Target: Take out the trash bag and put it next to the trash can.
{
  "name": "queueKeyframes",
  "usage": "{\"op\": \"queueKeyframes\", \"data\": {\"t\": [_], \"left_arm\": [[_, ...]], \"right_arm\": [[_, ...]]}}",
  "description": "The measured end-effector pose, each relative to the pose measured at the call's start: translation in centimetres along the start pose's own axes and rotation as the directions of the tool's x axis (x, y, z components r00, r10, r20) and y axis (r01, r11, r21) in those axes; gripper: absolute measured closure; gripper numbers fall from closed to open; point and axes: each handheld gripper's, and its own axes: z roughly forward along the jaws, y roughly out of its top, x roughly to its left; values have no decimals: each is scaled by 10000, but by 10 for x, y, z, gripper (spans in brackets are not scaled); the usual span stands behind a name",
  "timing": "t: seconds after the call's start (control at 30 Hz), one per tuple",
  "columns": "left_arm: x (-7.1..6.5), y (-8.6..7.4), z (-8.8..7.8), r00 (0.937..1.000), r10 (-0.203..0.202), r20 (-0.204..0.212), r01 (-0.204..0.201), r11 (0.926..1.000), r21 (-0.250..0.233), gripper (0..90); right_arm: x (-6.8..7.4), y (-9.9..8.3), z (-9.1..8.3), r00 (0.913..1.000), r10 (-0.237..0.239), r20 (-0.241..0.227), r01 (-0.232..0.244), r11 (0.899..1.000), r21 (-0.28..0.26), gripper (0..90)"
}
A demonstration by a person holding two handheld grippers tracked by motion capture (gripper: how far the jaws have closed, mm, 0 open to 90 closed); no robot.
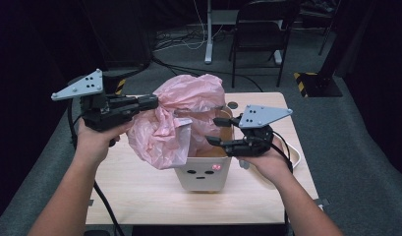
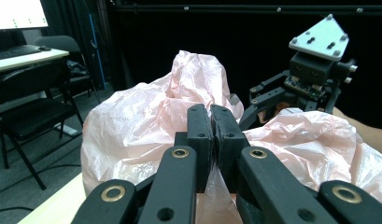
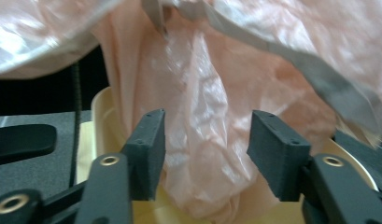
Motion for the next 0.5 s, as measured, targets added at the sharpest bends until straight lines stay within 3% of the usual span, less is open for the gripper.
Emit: {"op": "queueKeyframes", "data": {"t": [0.23, 0.5], "left_arm": [[3, -2, -10, 9999, -101, -96, 100, 9999, -100, 874], [6, -7, -16, 9997, -252, -54, 250, 9994, -236, 874]], "right_arm": [[-6, -3, 5, 9980, 309, 552, -323, 9992, 245, 312], [-10, -3, 15, 9981, 606, 128, -612, 9966, 555, 265]]}}
